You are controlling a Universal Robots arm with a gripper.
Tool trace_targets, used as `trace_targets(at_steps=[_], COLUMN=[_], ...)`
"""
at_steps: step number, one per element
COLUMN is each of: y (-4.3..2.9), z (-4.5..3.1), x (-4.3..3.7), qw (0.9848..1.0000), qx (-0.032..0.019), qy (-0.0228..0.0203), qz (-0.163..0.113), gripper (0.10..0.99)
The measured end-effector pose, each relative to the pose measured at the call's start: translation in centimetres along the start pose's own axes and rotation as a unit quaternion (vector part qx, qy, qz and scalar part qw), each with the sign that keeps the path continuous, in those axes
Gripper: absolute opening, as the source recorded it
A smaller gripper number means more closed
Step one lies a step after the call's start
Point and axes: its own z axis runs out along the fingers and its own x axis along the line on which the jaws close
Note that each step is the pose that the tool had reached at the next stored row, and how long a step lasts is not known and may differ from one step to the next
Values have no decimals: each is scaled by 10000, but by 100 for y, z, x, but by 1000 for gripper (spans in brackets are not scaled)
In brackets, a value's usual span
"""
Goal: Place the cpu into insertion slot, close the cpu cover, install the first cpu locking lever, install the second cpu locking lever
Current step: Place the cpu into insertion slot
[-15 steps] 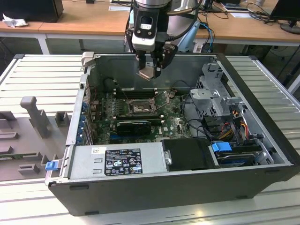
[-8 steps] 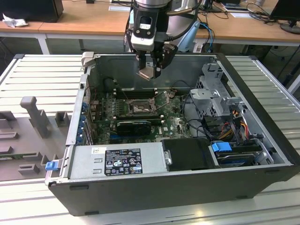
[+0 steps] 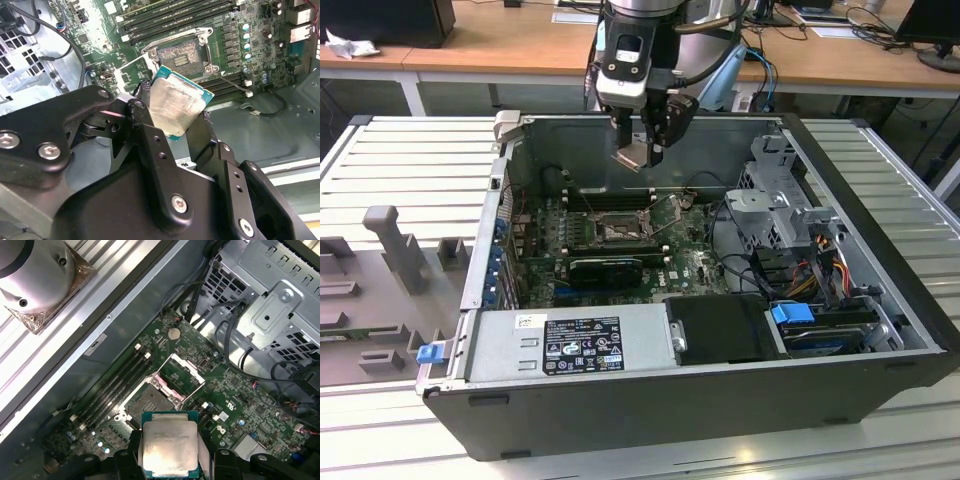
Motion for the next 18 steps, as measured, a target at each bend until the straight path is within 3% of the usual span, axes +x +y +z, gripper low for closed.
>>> trace_targets(at_steps=[18], y=[0], z=[1], x=[0], qw=[9994], qx=[-7], qy=[-31], qz=[351], gripper=[529])
